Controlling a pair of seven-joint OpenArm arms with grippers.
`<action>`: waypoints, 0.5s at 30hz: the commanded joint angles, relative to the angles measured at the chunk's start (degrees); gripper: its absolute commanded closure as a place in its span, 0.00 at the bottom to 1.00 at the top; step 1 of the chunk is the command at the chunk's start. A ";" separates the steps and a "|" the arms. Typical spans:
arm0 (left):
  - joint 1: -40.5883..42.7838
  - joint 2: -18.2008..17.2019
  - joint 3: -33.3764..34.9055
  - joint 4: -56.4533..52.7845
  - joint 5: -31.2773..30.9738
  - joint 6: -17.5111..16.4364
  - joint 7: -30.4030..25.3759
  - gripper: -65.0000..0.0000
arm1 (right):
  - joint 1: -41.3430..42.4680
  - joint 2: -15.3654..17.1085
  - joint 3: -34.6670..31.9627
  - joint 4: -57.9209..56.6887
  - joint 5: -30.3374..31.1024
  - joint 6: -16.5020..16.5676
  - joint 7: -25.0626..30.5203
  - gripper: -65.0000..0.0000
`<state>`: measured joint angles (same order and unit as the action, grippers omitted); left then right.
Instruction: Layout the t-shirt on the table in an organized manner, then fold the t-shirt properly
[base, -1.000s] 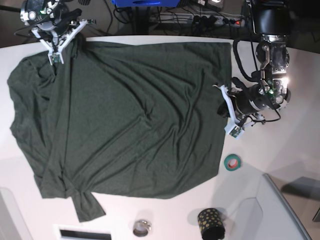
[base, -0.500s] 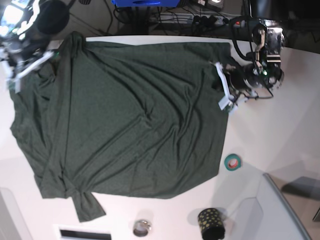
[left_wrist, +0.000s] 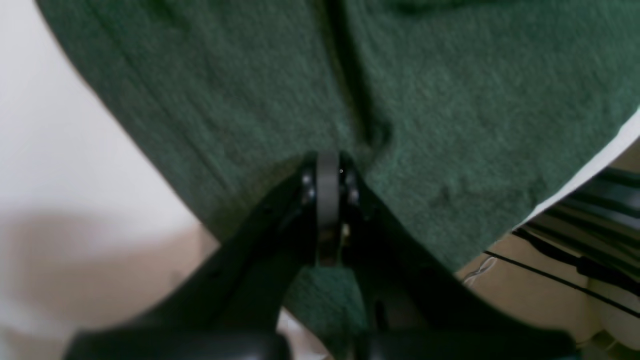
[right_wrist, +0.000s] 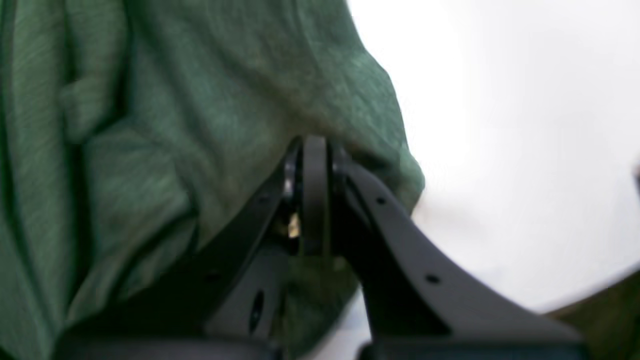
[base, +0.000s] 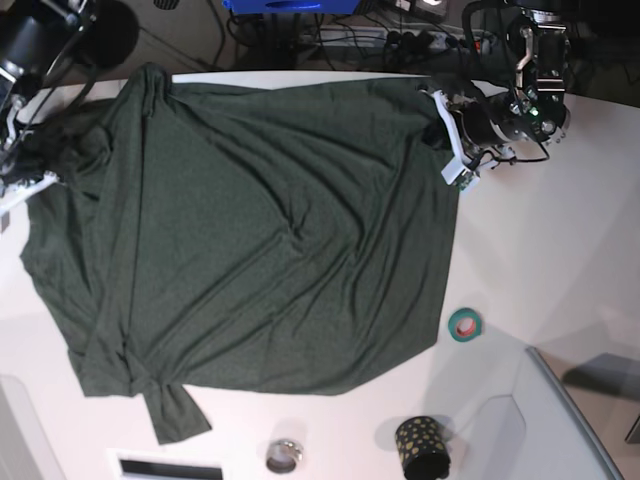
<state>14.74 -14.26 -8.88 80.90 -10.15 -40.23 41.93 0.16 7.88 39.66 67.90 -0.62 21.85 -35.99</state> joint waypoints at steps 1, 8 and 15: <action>0.33 -1.34 -0.04 -1.12 2.28 0.23 2.77 1.00 | 0.41 1.66 0.21 -1.31 0.40 0.53 2.54 0.99; -0.02 -4.86 -0.21 -1.83 2.11 0.23 0.40 1.00 | 1.99 6.41 0.74 -13.17 0.40 -0.09 5.70 0.99; -3.97 -4.86 -0.13 -1.91 2.20 0.23 0.57 1.00 | 2.25 8.16 0.65 -15.02 0.49 -2.81 7.72 0.99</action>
<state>10.55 -18.33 -8.80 78.37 -8.29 -40.34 41.80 2.87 15.46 40.23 52.64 1.43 20.05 -25.78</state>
